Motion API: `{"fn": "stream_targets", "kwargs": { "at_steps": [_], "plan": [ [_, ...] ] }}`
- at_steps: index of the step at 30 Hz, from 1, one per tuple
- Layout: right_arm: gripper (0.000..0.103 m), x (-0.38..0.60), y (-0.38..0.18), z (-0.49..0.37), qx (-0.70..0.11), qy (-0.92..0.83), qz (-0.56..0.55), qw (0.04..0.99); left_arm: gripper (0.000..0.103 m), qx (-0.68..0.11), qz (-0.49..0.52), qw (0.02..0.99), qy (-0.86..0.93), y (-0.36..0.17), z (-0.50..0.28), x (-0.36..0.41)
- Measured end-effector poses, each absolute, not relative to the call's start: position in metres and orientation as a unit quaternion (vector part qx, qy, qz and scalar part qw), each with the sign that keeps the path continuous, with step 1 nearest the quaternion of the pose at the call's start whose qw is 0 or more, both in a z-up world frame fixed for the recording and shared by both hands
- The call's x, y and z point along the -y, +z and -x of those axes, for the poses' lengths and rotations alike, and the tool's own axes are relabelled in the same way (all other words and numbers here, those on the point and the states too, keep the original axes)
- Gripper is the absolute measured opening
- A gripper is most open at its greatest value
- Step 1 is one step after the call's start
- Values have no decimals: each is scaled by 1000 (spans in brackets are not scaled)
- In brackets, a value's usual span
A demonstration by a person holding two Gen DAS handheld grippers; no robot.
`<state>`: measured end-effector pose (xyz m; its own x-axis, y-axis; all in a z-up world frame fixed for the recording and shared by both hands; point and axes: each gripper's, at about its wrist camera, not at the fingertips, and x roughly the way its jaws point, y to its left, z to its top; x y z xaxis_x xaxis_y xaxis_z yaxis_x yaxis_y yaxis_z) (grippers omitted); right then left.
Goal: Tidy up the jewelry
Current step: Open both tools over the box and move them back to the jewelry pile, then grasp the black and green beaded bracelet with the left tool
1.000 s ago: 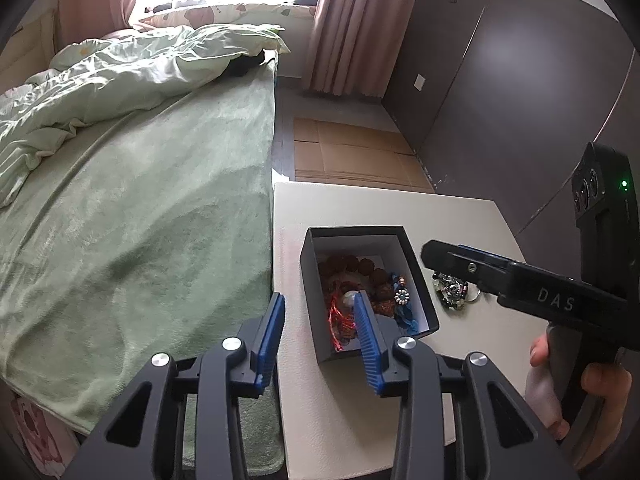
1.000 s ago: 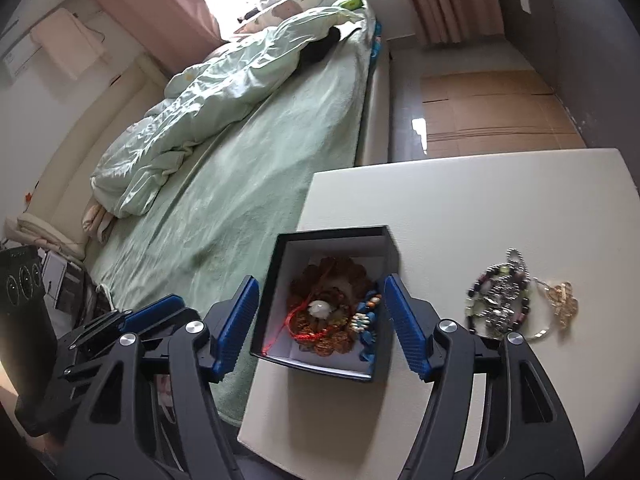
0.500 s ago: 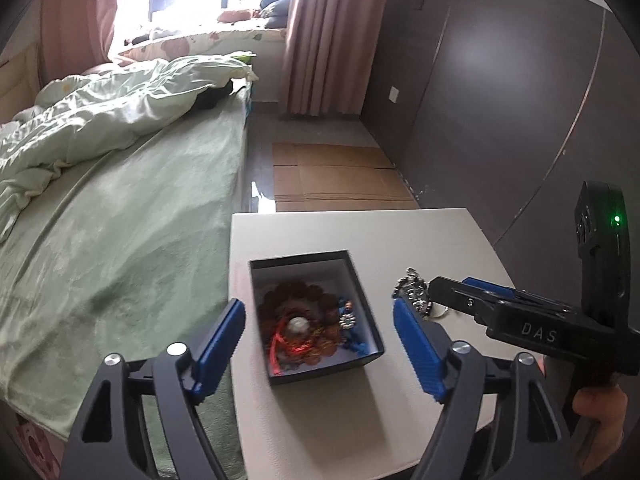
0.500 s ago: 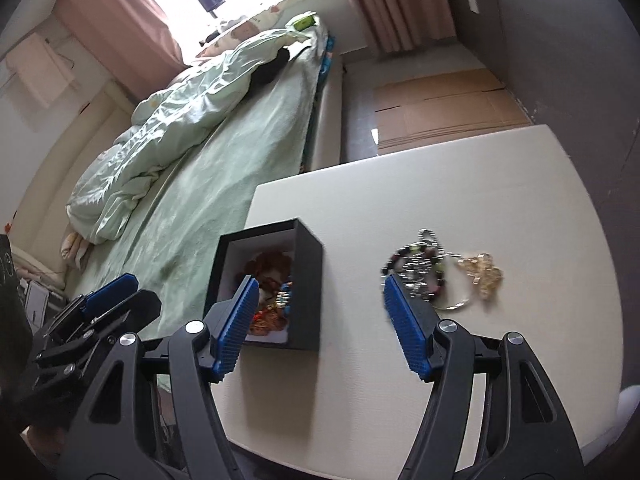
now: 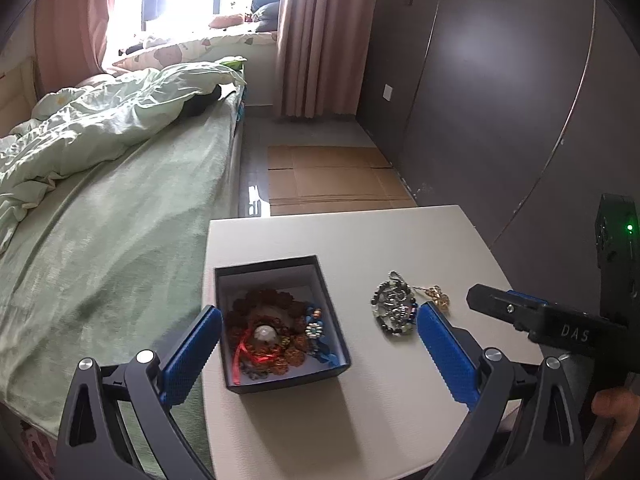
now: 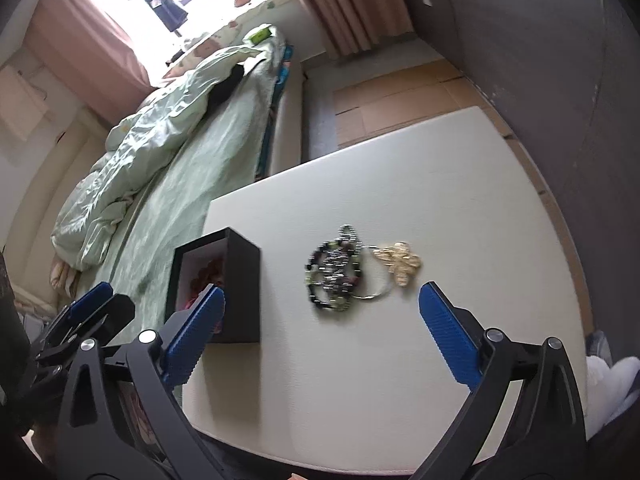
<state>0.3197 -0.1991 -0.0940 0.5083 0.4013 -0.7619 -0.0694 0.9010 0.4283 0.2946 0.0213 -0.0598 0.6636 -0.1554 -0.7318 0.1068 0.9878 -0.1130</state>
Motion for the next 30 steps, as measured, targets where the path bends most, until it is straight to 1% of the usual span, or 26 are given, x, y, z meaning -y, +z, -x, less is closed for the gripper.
{"fn": "stream_targets", "kwargs": {
  "at_steps": [5,12,15,17,18,20,21,23,24,25,26,27,28,29,30],
  "plan": [
    [98,219,-95,-322,-473,130,-180,853,95,-409,32,909,-81,-67,-299,-6],
    [98,263,-110,-331,-477,111,-226,843,94,-417,36,902,-104,-77,-311,21],
    [98,276,-116,-334,-475,102,-235,842,82,-428,34,896,-115,-85,-320,32],
    [98,282,-117,-336,-472,102,-240,842,69,-440,39,889,-123,-93,-328,40],
    [98,284,-118,-337,-471,100,-243,842,66,-443,40,887,-125,-95,-331,42],
    [98,288,-119,-338,-469,100,-246,843,56,-453,41,881,-130,-102,-339,50],
    [97,288,-119,-339,-468,101,-245,843,54,-456,40,879,-134,-105,-343,54],
    [89,287,-120,-341,-469,104,-243,843,48,-463,35,875,-138,-111,-352,61],
    [79,286,-122,-343,-473,106,-241,840,46,-465,31,874,-138,-113,-356,63],
    [74,286,-125,-344,-478,107,-242,838,41,-471,27,871,-138,-116,-361,66],
    [73,287,-128,-347,-483,108,-245,834,38,-478,22,867,-136,-120,-367,68],
    [70,286,-130,-348,-486,108,-246,832,36,-486,18,864,-132,-124,-372,69],
    [65,286,-132,-350,-488,109,-248,830,32,-494,12,860,-126,-128,-379,71],
    [63,285,-133,-352,-490,112,-249,828,28,-503,8,856,-120,-133,-385,71],
    [60,284,-133,-353,-491,114,-250,826,26,-512,5,851,-117,-138,-391,72]
  ]
}}
